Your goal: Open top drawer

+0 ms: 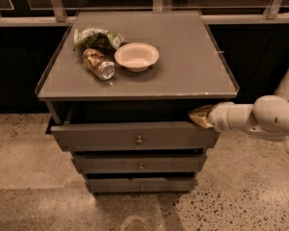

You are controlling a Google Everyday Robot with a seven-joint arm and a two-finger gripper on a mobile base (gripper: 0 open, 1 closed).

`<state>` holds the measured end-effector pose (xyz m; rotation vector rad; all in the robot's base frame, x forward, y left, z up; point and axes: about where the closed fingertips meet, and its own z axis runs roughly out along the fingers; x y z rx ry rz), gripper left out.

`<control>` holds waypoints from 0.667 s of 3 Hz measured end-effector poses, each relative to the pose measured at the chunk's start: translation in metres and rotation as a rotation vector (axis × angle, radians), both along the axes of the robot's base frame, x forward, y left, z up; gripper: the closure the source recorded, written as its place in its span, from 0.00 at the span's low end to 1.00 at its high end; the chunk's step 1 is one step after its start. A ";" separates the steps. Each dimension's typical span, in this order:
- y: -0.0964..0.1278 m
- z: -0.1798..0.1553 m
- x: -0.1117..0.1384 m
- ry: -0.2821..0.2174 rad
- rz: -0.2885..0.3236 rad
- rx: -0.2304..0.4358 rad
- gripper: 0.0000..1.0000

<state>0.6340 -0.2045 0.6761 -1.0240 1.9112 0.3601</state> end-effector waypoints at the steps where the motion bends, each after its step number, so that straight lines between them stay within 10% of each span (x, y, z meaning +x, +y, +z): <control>1: 0.001 0.001 0.000 0.000 0.000 0.000 1.00; 2: 0.004 0.000 -0.007 0.023 0.025 0.014 1.00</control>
Offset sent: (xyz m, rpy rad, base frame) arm -0.1862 0.0210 0.0083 0.2711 0.4513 0.4821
